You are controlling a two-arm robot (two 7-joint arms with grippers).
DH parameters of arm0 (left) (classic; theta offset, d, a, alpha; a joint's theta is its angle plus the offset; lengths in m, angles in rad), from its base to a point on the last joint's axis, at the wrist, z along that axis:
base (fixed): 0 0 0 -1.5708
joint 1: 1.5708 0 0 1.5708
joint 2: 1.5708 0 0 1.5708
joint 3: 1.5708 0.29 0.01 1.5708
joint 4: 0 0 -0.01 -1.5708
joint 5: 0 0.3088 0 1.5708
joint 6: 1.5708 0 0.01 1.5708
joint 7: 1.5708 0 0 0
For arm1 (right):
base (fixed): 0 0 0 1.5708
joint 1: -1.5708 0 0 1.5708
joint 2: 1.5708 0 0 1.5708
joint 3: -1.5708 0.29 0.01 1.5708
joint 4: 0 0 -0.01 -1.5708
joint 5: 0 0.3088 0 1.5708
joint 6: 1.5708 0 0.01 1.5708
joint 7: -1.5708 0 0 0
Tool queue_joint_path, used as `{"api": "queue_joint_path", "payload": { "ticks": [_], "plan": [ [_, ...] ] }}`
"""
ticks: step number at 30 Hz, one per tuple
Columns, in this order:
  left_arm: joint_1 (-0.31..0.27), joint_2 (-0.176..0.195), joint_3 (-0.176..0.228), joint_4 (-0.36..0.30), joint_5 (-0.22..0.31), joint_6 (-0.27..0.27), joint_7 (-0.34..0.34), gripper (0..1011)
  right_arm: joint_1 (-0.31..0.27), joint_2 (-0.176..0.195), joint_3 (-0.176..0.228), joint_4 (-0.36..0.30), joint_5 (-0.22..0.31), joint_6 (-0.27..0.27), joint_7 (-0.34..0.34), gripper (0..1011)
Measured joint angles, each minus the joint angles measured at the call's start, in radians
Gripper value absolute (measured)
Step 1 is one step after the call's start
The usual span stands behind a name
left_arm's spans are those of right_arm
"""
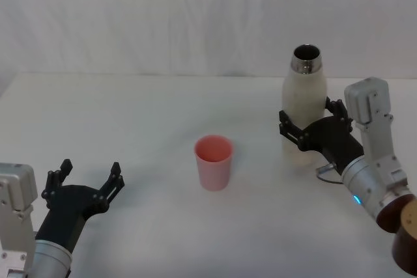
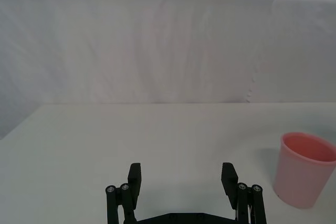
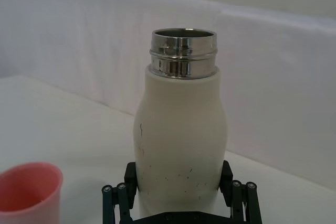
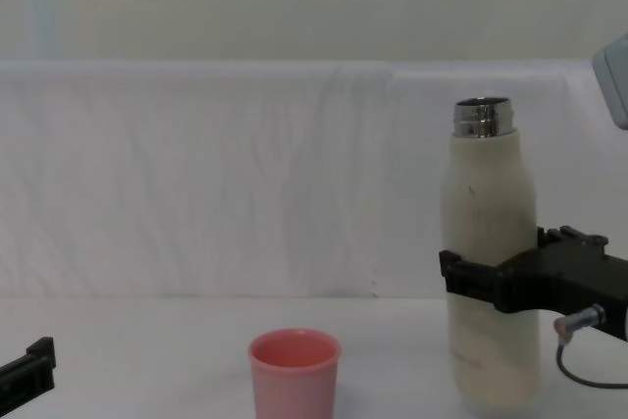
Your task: Grasp the thermos with one hand and pour water into the cup lid.
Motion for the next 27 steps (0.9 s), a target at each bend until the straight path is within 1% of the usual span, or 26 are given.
{"api": "queue_joint_path", "payload": {
  "ticks": [2,6,9,10,14,16,19,22,23,27],
  "plan": [
    [0.0,0.0,0.0,0.0,0.0,0.0,0.0,1001,-0.003,0.009,-0.002,-0.007,-0.015,0.0,0.0,950],
    [0.0,0.0,0.0,0.0,0.0,0.0,0.0,1001,-0.009,0.036,-0.012,-0.025,-0.066,-0.003,0.0,950],
    [0.0,0.0,0.0,0.0,0.0,0.0,0.0,1001,-0.011,0.05,-0.017,-0.032,-0.094,-0.007,0.001,950],
    [0.0,0.0,0.0,0.0,0.0,0.0,0.0,1001,-0.013,0.058,-0.019,-0.034,-0.112,-0.01,0.002,950],
    [0.0,0.0,0.0,0.0,0.0,0.0,0.0,1001,-0.016,0.072,-0.026,-0.037,-0.146,-0.019,0.005,950],
    [0.0,0.0,0.0,0.0,0.0,0.0,0.0,1001,-0.018,0.084,-0.037,-0.038,-0.185,-0.03,0.005,950],
    [0.0,0.0,0.0,0.0,0.0,0.0,0.0,1001,-0.019,0.092,-0.043,-0.038,-0.214,-0.037,0.004,950],
    [0.0,0.0,0.0,0.0,0.0,0.0,0.0,1001,-0.02,0.098,-0.054,-0.038,-0.256,-0.048,0.001,950],
    [0.0,0.0,0.0,0.0,0.0,0.0,0.0,1001,-0.02,0.098,-0.054,-0.038,-0.256,-0.048,0.001,950],
    [0.0,0.0,0.0,0.0,0.0,0.0,0.0,1001,-0.02,0.103,-0.063,-0.036,-0.295,-0.057,0.0,950]
  ]
}}
